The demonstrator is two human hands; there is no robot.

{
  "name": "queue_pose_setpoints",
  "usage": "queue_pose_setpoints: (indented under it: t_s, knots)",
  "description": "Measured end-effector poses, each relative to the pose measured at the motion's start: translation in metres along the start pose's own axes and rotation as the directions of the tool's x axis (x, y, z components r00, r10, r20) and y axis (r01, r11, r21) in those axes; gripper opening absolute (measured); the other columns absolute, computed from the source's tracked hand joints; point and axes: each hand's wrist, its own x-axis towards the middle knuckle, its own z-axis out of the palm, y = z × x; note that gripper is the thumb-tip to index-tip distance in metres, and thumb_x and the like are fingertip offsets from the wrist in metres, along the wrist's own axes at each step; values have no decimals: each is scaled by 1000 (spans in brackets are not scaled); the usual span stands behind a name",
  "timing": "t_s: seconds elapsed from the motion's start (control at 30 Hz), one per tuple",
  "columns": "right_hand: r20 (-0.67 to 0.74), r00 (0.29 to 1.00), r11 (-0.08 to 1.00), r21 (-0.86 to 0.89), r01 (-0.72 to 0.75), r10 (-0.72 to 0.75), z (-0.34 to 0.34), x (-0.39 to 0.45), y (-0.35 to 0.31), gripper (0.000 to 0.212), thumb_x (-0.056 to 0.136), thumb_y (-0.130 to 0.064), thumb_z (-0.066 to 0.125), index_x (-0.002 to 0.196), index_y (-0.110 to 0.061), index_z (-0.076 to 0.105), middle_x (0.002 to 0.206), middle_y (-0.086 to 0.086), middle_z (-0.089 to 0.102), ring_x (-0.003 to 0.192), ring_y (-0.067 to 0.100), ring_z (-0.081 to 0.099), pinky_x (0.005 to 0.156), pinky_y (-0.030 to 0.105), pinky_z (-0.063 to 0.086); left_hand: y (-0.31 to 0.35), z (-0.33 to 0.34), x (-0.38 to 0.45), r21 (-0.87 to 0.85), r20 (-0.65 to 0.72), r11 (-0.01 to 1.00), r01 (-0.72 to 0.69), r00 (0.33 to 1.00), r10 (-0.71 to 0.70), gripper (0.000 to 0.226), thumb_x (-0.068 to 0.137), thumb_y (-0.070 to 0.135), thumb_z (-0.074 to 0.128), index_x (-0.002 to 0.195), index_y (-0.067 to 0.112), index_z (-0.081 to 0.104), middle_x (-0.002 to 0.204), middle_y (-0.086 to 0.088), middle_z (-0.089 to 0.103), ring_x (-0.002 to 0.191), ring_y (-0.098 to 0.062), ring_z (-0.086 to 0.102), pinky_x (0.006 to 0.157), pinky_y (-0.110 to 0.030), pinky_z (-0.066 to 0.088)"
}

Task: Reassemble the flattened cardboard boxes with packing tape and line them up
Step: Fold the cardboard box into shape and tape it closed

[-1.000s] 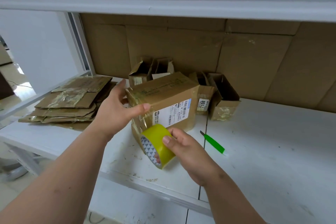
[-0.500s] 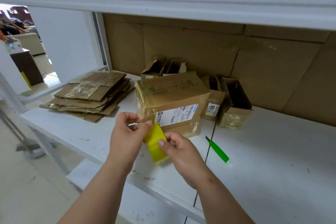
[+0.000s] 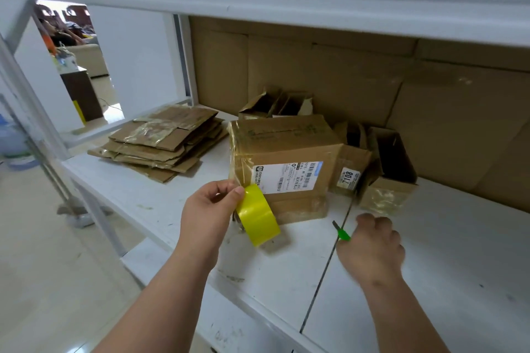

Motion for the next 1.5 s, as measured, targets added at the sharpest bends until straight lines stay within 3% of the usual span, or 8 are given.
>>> queue_pose_setpoints:
  t_s: [0.13, 0.27, 0.43, 0.6, 0.73, 0.87, 1.13, 1.5]
  knots:
    - [87, 996, 994, -103, 34, -25, 2, 5, 15, 23, 89, -22, 53, 111, -16, 56, 96, 2, 44, 99, 24, 54, 84, 31, 46, -2, 6, 3, -43, -10, 998, 44, 999, -45, 7, 89, 16, 72, 82, 17, 72, 93, 7, 73, 85, -10, 63, 68, -21, 44]
    - [105, 988, 988, -99, 120, -110, -2, 9, 15, 13, 91, -14, 49, 103, -16, 54, 89, -1, 44, 85, 21, 52, 73, 28, 44, -1, 10, 3, -47, -13, 997, 56, 998, -57, 6, 90, 16, 71, 84, 16, 72, 99, 5, 73, 87, -13, 62, 68, -22, 43]
    - [59, 973, 949, 243, 201, -221, -28, 7, -1, 12, 101, -15, 40, 102, -13, 52, 94, 7, 55, 79, 22, 51, 65, 30, 38, 2, 14, 2, -14, -25, 999, 41, 999, -41, 13, 91, 13, 69, 78, 14, 70, 94, 3, 72, 78, -10, 58, 62, -18, 42]
    - [37, 925, 697, 669, 259, -379, -71, -17, -45, 23, 102, -13, 36, 98, -28, 53, 81, 3, 53, 57, 14, 44, 44, 22, 32, 4, 15, 0, 27, -36, 1000, 12, 999, -11, 15, 91, 15, 68, 77, 14, 69, 92, 2, 71, 76, -11, 57, 62, -20, 42]
    - [124, 874, 580, 790, 200, -470, -74, -29, -79, 13, 95, -21, 48, 90, -28, 58, 74, -7, 51, 65, 11, 47, 54, 24, 34, 2, 15, 1, 41, -42, 999, -1, 999, 3, 14, 90, 15, 69, 77, 14, 70, 92, 1, 73, 71, -11, 56, 63, -25, 42]
    - [40, 829, 605, 704, 373, -558, -64, -26, -94, 7, 90, -28, 63, 89, -30, 57, 67, -10, 47, 62, 8, 47, 54, 23, 36, 3, 13, 0, 42, -30, 999, -22, 999, 24, 12, 90, 12, 69, 79, 13, 72, 88, 1, 74, 71, -8, 60, 67, -25, 46]
    - [-95, 788, 650, 511, 563, -608, -58, -21, -107, 6, 92, -31, 62, 90, -30, 56, 78, -11, 50, 78, 13, 50, 65, 30, 40, 3, 13, 2, 51, -25, 998, -28, 999, 29, 17, 90, 13, 69, 74, 18, 72, 84, -2, 74, 73, -10, 60, 67, -28, 47]
    - [-110, 779, 697, 385, 606, -617, -54, -11, -107, 5, 93, -31, 58, 91, -33, 54, 97, -5, 60, 88, 18, 54, 66, 29, 37, 0, 13, 4, 48, -12, 998, -32, 999, 33, 17, 91, 11, 67, 75, 13, 72, 86, -3, 74, 77, -14, 62, 71, -33, 50]
